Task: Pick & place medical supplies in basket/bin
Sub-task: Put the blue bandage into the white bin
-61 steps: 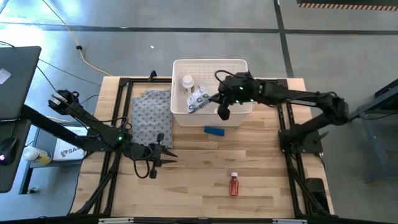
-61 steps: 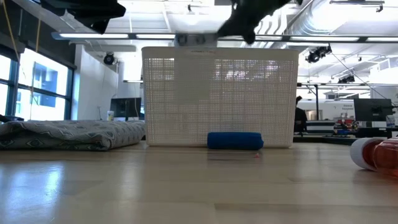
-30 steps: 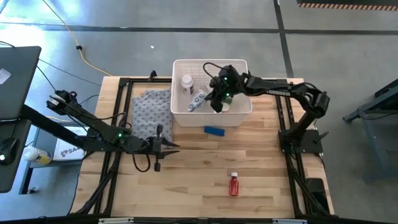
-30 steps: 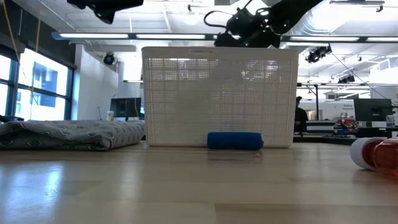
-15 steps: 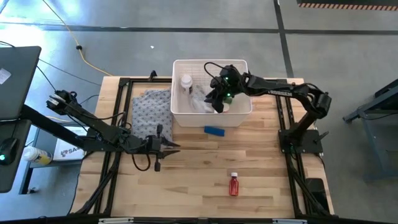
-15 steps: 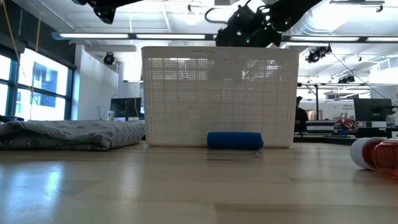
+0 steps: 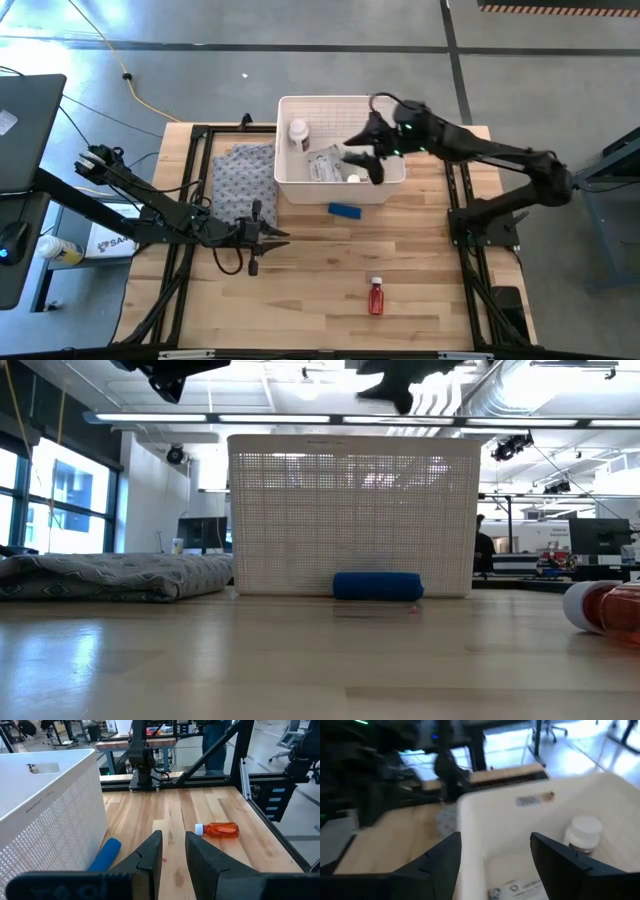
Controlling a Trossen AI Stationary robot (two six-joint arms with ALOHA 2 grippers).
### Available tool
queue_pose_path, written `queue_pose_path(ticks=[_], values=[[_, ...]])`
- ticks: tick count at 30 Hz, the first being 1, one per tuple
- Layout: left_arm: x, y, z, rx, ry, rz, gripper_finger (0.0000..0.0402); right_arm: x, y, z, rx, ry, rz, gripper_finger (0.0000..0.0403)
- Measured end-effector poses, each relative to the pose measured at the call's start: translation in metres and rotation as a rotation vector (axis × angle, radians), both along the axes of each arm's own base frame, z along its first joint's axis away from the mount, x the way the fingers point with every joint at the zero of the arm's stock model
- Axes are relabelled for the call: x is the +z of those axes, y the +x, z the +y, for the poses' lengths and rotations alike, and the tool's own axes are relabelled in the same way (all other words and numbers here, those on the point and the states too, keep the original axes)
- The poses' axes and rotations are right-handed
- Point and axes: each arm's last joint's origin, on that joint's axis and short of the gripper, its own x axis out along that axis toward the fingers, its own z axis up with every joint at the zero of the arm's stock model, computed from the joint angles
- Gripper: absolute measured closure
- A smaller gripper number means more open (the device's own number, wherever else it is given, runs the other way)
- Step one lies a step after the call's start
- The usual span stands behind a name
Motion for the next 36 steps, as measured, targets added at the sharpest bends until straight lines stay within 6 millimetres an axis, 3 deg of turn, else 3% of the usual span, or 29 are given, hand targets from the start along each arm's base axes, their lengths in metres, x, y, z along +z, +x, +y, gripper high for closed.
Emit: queue_pose_path(ticks=[5,12,16,21,27,31,36], values=[[-0.001,0.0,0.0,-0.024,0.16,0.019,0.0284,0.01,-0.015,0.052,0.006,-0.075,0.075,0.0187],[-0.002,0.0,0.0,-0.056,0.27,0.026,0.0284,-0.014,-0.006,0.123,-0.023,-0.166,0.257,0.019],[-0.002,0.0,-0.004,-0.193,0.346,0.01,0.0284,-0.043,0.003,0.153,-0.045,-0.179,0.301,0.0192],[0.005,0.001,-0.004,-0.171,0.331,-0.05,0.0284,-0.086,0.011,0.175,-0.067,-0.154,0.323,0.0196],[0.009,0.002,-0.003,-0.102,0.262,-0.091,0.0284,-0.136,0.013,0.195,-0.142,-0.266,0.353,0.0197],[0.01,0.002,-0.003,-0.098,0.222,-0.092,0.0284,-0.171,0.014,0.2,-0.199,-0.322,0.385,0.0197],[0.01,0.002,-0.003,-0.091,0.174,-0.092,0.0284,-0.201,0.02,0.196,-0.239,-0.335,0.44,0.0197]])
